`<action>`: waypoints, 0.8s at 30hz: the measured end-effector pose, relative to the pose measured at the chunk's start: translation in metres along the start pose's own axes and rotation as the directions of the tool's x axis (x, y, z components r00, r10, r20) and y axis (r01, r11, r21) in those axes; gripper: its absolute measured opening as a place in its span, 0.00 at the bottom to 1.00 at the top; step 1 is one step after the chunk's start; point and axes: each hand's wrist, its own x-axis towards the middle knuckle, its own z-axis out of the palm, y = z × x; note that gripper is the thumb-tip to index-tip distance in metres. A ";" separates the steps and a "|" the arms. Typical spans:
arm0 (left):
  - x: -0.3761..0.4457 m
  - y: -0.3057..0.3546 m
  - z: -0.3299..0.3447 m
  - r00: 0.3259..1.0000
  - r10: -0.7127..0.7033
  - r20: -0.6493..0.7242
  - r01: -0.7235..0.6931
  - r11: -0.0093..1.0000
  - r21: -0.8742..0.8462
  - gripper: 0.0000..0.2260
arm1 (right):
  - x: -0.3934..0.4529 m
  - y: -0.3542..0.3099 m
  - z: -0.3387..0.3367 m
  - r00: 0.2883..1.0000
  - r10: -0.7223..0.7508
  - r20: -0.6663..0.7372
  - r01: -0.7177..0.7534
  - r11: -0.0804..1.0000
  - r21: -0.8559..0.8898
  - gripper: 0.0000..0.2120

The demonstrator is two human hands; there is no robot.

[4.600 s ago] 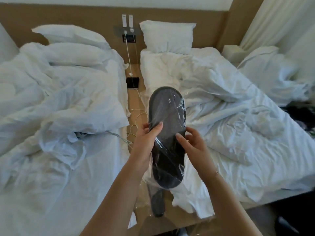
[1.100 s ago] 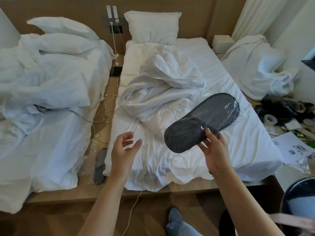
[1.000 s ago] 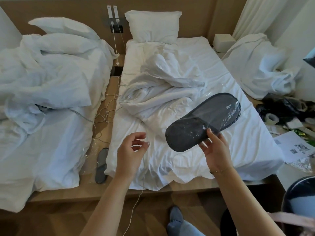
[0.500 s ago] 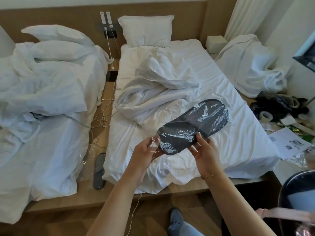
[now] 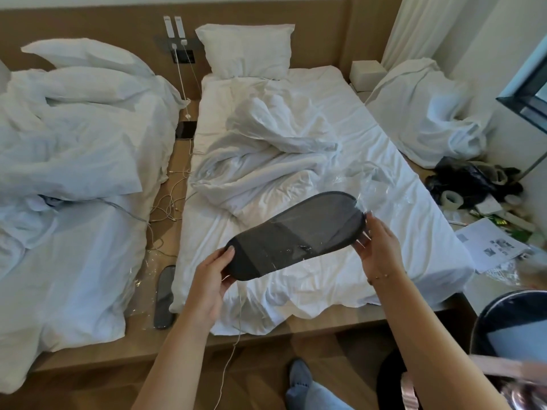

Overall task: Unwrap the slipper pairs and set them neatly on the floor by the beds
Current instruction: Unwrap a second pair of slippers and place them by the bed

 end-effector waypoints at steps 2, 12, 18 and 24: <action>0.009 -0.003 -0.012 0.997 0.009 -0.071 -0.010 1.000 -0.018 0.14 | 0.007 0.000 -0.005 0.999 0.005 -0.032 -0.004 1.000 0.005 0.05; 0.031 -0.027 -0.050 0.905 0.011 -0.425 0.039 0.993 0.109 0.18 | 0.019 -0.010 -0.006 0.984 -0.159 -0.085 0.146 0.980 -0.137 0.12; 0.027 -0.028 -0.064 0.854 0.009 -0.521 0.010 0.999 0.034 0.18 | 0.021 -0.024 0.000 0.982 -0.190 0.003 0.188 0.966 -0.179 0.10; 0.035 -0.003 -0.053 0.906 0.218 -0.364 -0.124 0.957 0.264 0.18 | 0.010 -0.032 0.024 0.928 0.036 0.370 0.126 0.906 -0.403 0.11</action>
